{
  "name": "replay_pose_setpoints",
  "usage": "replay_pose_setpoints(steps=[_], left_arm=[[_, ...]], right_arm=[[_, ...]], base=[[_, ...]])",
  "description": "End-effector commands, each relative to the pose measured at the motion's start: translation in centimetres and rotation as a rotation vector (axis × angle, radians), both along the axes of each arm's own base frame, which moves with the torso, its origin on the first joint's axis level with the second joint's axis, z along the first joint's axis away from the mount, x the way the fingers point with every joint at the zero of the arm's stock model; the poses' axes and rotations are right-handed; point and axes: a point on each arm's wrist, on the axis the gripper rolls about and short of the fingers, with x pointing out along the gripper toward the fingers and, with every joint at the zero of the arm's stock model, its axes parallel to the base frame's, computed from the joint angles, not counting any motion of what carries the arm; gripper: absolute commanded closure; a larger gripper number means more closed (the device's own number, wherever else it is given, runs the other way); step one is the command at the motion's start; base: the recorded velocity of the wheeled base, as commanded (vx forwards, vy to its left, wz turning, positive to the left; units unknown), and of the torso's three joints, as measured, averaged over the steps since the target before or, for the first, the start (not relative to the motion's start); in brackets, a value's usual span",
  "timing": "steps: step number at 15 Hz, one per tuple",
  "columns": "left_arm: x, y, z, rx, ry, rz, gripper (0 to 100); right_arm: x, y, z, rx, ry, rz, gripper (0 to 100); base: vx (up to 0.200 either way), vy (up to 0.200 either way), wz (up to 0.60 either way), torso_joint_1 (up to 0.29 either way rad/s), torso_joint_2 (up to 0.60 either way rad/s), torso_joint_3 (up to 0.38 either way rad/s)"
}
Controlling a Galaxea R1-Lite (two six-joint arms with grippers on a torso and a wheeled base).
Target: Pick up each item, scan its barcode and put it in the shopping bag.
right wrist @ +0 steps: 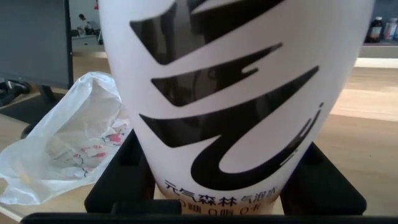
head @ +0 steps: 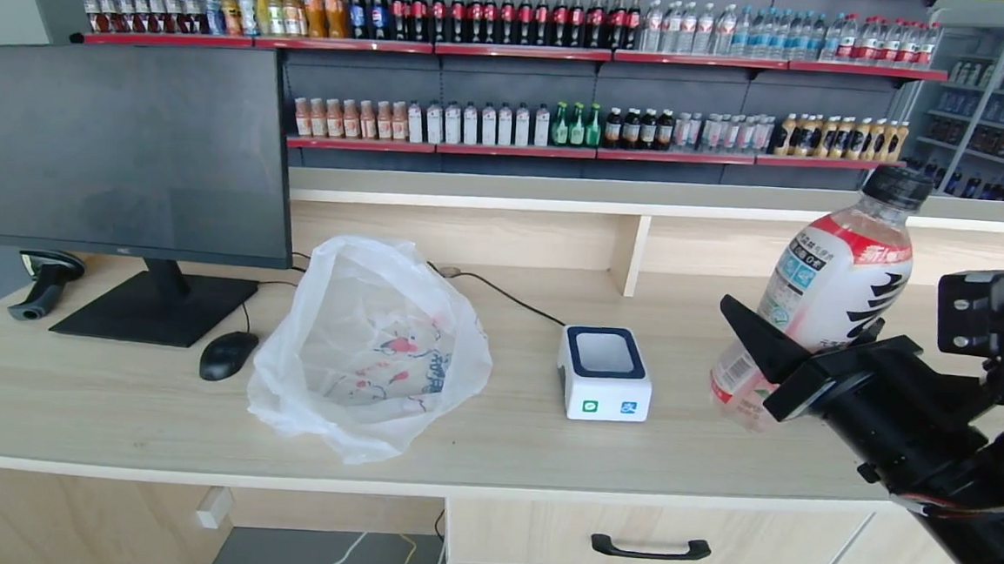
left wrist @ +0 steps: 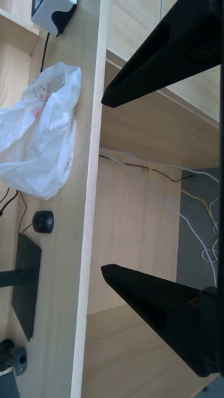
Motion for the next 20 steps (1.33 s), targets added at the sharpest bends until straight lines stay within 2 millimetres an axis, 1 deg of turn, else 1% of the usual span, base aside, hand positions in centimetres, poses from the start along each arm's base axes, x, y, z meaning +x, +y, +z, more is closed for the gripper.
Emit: replay_pose_setpoints(steps=[1, 4, 8, 9, 10, 12, 14, 17, 20], left_arm=[[0.0, 0.0, 0.0, 0.0, 0.0, 0.0, 0], [0.0, 0.0, 0.0, 0.0, 0.0, 0.0, 0], [0.0, 0.0, 0.0, 0.0, 0.0, 0.0, 0], [0.0, 0.0, 0.0, 0.0, -0.003, 0.0, 0], [0.0, 0.0, 0.1, 0.0, -0.006, 0.0, 0], [0.0, 0.0, 0.1, 0.0, -0.008, 0.0, 0], [0.0, 0.0, 0.1, 0.001, -0.008, 0.0, 0], [0.0, 0.0, 0.1, 0.001, -0.008, 0.0, 0], [0.0, 0.0, 0.1, 0.003, -0.009, 0.0, 0]], right_arm=[[0.4, 0.3, 0.0, 0.002, -0.003, 0.004, 100], [1.6, 0.9, 0.2, 0.006, -0.013, 0.008, 100], [4.3, 2.4, 0.2, 0.005, -0.034, 0.015, 100], [4.7, 2.6, -0.1, -0.006, -0.032, 0.024, 100], [5.2, 3.0, -0.5, -0.047, -0.04, 0.067, 100], [6.6, 3.9, -0.6, -0.092, -0.08, 0.135, 100], [7.9, 4.7, -0.9, -0.117, -0.103, 0.163, 100], [8.6, 5.5, -0.9, -0.14, -0.135, 0.211, 100], [9.5, 5.5, -1.7, -0.227, -0.174, 0.263, 100]], base=[[0.0, 0.0, 0.0, 0.0, 0.0, 0.0], [0.0, 0.0, 0.0, 0.0, 0.0, 0.0], [0.0, 0.0, 0.0, 0.0, 0.0, 0.0], [0.0, 0.0, 0.0, 0.0, 0.0, 0.0], [0.0, 0.0, 0.0, 0.0, 0.0, 0.0], [0.0, 0.0, 0.0, 0.0, 0.0, 0.0], [0.0, 0.0, 0.0, 0.0, 0.0, 0.0], [0.0, 0.0, 0.0, 0.0, 0.0, 0.0], [0.0, 0.0, 0.0, 0.0, 0.0, 0.0]])
